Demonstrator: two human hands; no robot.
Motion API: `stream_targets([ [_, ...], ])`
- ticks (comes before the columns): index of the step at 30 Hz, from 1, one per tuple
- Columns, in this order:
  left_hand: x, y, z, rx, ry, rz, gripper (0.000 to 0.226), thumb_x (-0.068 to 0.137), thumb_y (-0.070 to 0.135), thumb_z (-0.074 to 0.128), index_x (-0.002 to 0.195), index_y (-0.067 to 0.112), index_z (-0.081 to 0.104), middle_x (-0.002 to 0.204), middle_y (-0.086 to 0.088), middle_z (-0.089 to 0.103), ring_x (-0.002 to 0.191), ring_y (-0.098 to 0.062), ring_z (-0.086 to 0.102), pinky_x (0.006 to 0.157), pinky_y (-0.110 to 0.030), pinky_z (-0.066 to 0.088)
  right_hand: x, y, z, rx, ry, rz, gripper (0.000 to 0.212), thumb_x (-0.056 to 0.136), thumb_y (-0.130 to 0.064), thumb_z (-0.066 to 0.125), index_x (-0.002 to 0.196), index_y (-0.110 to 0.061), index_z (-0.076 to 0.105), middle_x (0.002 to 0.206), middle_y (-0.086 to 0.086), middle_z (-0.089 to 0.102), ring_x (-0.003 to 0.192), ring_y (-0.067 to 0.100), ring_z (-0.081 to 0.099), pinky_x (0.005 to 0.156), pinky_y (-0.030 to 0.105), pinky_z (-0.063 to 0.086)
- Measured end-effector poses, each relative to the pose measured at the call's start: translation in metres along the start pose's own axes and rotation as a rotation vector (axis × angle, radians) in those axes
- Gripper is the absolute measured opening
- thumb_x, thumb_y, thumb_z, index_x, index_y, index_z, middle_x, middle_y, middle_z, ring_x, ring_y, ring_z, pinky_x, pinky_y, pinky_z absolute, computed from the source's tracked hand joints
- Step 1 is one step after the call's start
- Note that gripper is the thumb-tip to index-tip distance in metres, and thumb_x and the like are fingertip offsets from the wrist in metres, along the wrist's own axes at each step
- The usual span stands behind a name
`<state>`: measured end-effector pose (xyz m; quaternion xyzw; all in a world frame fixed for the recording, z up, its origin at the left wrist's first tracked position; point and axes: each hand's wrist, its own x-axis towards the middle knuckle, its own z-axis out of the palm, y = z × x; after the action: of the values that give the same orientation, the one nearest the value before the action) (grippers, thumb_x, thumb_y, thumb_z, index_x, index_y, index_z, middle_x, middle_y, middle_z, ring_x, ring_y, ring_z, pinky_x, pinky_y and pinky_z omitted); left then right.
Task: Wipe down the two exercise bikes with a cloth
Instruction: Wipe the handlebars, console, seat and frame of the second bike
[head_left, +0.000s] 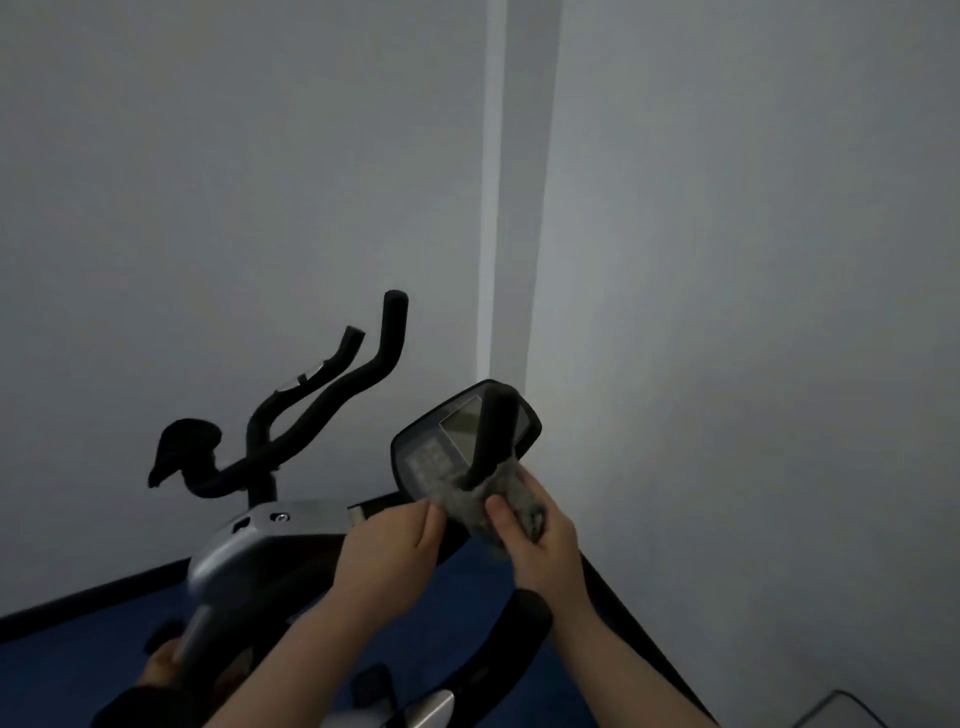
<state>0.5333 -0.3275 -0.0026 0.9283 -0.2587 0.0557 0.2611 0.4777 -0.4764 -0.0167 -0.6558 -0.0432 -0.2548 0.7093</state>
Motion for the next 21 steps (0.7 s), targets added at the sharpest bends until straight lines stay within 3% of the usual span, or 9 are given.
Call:
stream_targets([
  [3, 0.0, -0.001, 0.002, -0.025, 0.044, -0.06, 0.042, 0.104, 0.023, 0.033, 0.063, 0.021, 0.031, 0.054, 0.005, 0.039, 0.047, -0.01, 0.035, 0.045, -0.029, 0.022, 0.007, -0.006, -0.007, 0.039, -0.01, -0.006, 0.049, 0.087, -0.035, 0.065, 0.134, -0.032, 0.054, 0.12, -0.019, 0.067, 0.115, 0.005, 0.061, 0.087, 0.016, 0.051],
  [7, -0.004, -0.001, 0.0, -0.056, 0.066, 0.0, 0.044, 0.105, 0.038, 0.029, 0.064, 0.022, 0.038, 0.052, 0.003, 0.04, 0.046, -0.01, 0.04, 0.048, -0.03, 0.027, 0.023, -0.018, -0.002, 0.092, 0.023, -0.049, 0.047, 0.089, -0.035, 0.063, 0.135, -0.032, 0.055, 0.125, -0.016, 0.065, 0.117, 0.004, 0.06, 0.09, 0.018, 0.051],
  [8, -0.006, -0.01, -0.003, -0.038, 0.045, 0.001, 0.043, 0.105, 0.038, 0.029, 0.07, 0.021, 0.046, 0.055, 0.004, 0.043, 0.049, -0.01, 0.044, 0.051, -0.033, 0.032, 0.019, -0.016, -0.001, 0.083, 0.005, -0.05, 0.045, 0.089, -0.032, 0.062, 0.133, -0.031, 0.056, 0.122, -0.016, 0.066, 0.115, 0.003, 0.061, 0.088, 0.016, 0.05],
  [10, -0.011, -0.032, -0.012, 0.108, -0.004, 0.001, 0.033, 0.106, 0.032, 0.031, 0.102, 0.016, 0.059, 0.073, 0.001, 0.055, 0.068, -0.02, 0.056, 0.06, -0.037, 0.041, 0.014, -0.017, -0.004, 0.055, -0.031, -0.046, 0.04, 0.088, -0.031, 0.063, 0.128, -0.036, 0.058, 0.119, -0.016, 0.068, 0.112, 0.003, 0.062, 0.086, 0.013, 0.05],
  [12, -0.017, -0.051, -0.021, 0.247, -0.011, 0.036, 0.03, 0.102, 0.022, 0.045, 0.129, 0.012, 0.051, 0.099, -0.011, 0.061, 0.085, -0.029, 0.06, 0.063, -0.037, 0.043, 0.022, -0.026, -0.009, 0.066, -0.003, -0.073, 0.037, 0.087, -0.036, 0.065, 0.122, -0.045, 0.061, 0.123, -0.015, 0.067, 0.116, 0.004, 0.061, 0.088, 0.015, 0.05],
  [15, -0.02, -0.057, -0.023, 0.46, -0.077, 0.094, 0.046, 0.067, 0.009, 0.085, 0.109, 0.0, 0.066, 0.079, -0.016, 0.065, 0.058, -0.031, 0.062, 0.039, -0.031, 0.042, 0.041, -0.039, 0.0, 0.121, 0.083, -0.142, 0.039, 0.086, -0.04, 0.066, 0.124, -0.042, 0.06, 0.126, -0.013, 0.065, 0.119, 0.005, 0.059, 0.092, 0.017, 0.049],
  [19, -0.023, -0.049, -0.018, 0.549, 0.048, 0.095, 0.054, 0.025, 0.001, 0.094, 0.073, 0.003, 0.07, 0.048, -0.008, 0.053, 0.029, -0.022, 0.045, 0.034, -0.017, 0.018, 0.021, -0.023, 0.01, 0.069, 0.076, -0.126, 0.042, 0.087, -0.032, 0.064, 0.129, -0.034, 0.057, 0.122, -0.017, 0.066, 0.116, 0.004, 0.06, 0.091, 0.015, 0.049],
  [21, -0.026, -0.048, -0.013, 0.546, 0.086, 0.077, 0.049, 0.025, -0.004, 0.093, 0.067, 0.003, 0.068, 0.043, -0.009, 0.051, 0.025, -0.023, 0.042, 0.033, -0.017, 0.019, 0.016, -0.021, 0.003, 0.052, 0.054, -0.106, 0.04, 0.089, -0.029, 0.065, 0.127, -0.036, 0.058, 0.12, -0.019, 0.067, 0.115, 0.004, 0.061, 0.089, 0.013, 0.049],
])
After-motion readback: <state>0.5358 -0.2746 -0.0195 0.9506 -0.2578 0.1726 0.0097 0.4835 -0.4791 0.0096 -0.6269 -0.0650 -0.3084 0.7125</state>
